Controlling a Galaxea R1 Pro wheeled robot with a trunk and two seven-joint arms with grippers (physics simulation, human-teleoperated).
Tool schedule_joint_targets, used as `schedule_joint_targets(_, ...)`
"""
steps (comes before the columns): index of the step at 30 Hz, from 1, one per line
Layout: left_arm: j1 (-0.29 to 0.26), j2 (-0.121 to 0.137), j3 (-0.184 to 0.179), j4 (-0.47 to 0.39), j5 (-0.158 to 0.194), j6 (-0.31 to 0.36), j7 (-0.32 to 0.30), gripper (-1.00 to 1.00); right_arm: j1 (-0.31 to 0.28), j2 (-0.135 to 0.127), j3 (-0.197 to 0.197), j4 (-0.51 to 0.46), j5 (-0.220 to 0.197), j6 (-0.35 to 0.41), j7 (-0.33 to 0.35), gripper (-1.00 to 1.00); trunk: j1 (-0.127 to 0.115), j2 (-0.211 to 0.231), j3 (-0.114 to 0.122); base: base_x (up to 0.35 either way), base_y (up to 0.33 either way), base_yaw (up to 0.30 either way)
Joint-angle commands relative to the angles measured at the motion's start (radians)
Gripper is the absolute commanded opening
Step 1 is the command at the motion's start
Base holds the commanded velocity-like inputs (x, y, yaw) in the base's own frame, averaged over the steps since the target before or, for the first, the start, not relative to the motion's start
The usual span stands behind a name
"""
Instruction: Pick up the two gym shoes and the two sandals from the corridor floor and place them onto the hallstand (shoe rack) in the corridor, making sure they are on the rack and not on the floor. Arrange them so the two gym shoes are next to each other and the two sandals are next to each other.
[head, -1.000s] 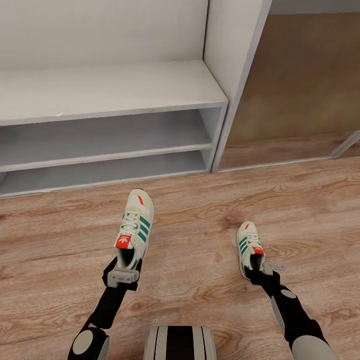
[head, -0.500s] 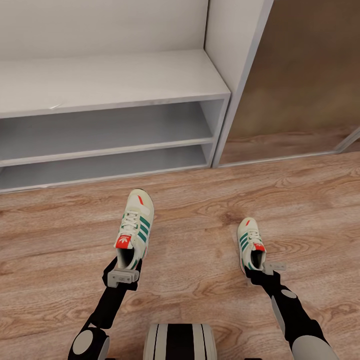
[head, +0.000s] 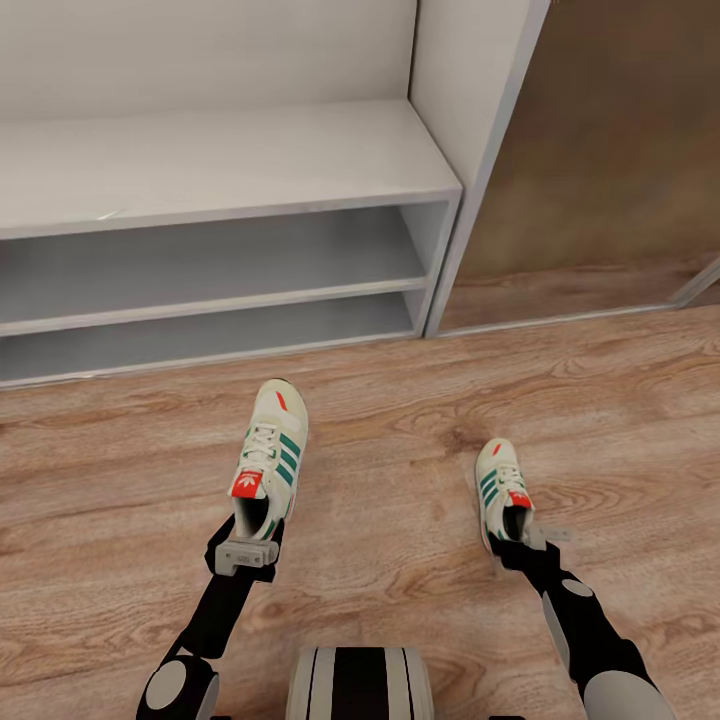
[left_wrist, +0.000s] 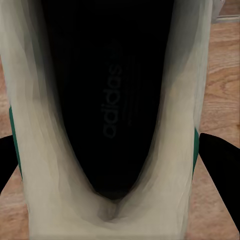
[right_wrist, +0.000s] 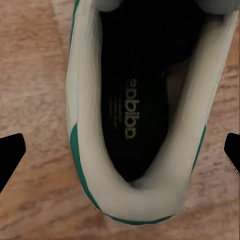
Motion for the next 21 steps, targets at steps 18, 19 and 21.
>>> schedule_joint_targets(18,0.0,-0.001,0.002,0.001,-0.006,-0.007,-0.004,-1.0,-0.001,0.0,-0.006,-0.002,0.01,0.002,0.008,1.0,0.0,0.0,-0.001,0.029,0.0,-0.001)
schedule_joint_targets(19,0.0,-0.001,0.002,0.001,-0.006,-0.007,-0.004,-1.0,-0.001,0.0,-0.006,-0.003,0.01,0.002,0.008,1.0,0.0,0.0,-0.001,0.001,0.0,-0.038)
schedule_joint_targets(21,0.0,-0.001,0.001,0.001,-0.006,-0.007,-0.004,-1.0,-0.001,0.0,-0.006,-0.003,0.01,0.002,0.008,1.0,0.0,0.0,-0.001,0.0,0.0,-0.078)
